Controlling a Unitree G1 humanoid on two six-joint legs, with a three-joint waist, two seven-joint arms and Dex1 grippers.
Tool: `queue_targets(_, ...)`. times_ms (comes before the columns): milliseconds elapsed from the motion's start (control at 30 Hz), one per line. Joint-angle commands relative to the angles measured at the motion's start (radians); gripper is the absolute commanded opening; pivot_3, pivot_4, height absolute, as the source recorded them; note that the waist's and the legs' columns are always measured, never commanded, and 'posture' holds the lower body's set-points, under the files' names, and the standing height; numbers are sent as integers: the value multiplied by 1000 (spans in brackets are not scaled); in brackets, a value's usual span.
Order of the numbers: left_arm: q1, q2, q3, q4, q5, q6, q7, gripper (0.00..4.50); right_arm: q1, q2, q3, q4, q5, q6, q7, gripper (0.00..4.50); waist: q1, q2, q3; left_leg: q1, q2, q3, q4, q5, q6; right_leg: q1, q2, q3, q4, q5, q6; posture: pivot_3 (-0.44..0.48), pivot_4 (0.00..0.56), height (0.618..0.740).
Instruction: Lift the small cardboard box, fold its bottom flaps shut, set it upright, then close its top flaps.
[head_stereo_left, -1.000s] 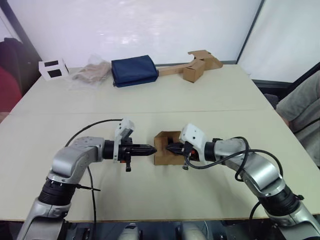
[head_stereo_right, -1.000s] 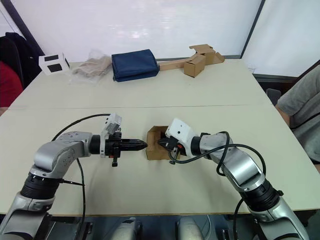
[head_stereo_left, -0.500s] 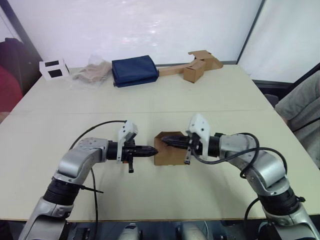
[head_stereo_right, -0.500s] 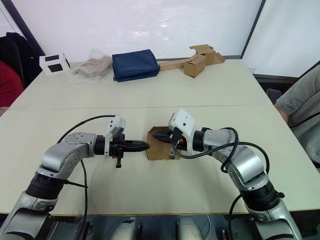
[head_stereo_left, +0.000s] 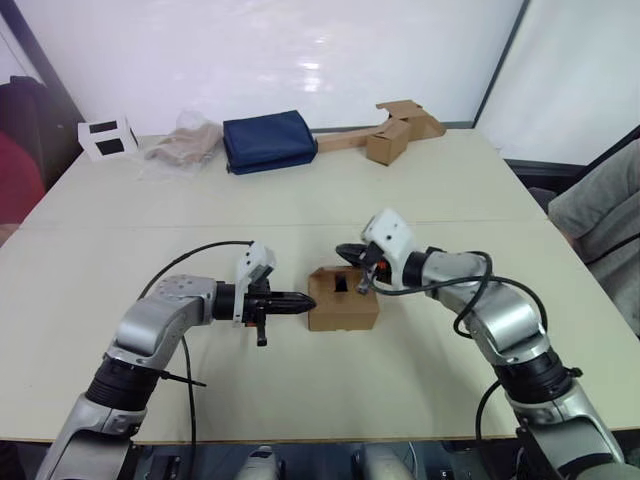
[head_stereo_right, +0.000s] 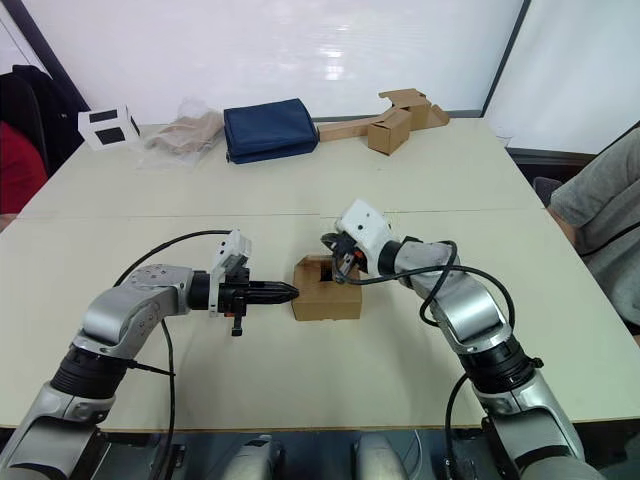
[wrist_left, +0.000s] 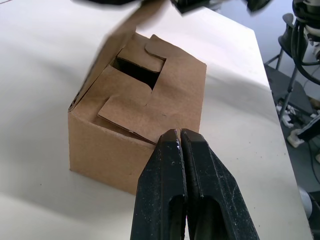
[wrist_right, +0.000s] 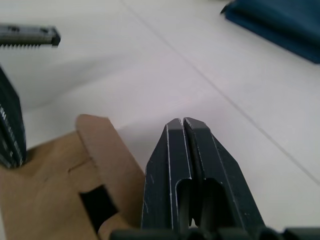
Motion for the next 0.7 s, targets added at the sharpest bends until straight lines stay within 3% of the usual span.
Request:
queue_targets(33,-7,4,15,-13,-8,6,14,85,36,-28,-2,-102,53,30,70,0,-1,0,0,0,0,0,0,0,0,0,0,0,0,0,0,0,150,740)
queue_targets(333,-117,-26,70,41,-47,22,41,85,63,-35,-8,-123,47,55,65,0,1,0,0,0,0,0,0,0,0,0,0,0,0,0,0,0,150,740)
queue_targets(700,-205,-117,-54,265,153,-219,51,85,71,-30,-38,-138,56,31,61,0,-1,0,0,0,0,0,0,0,0,0,0,0,0,0,0,0,150,740)
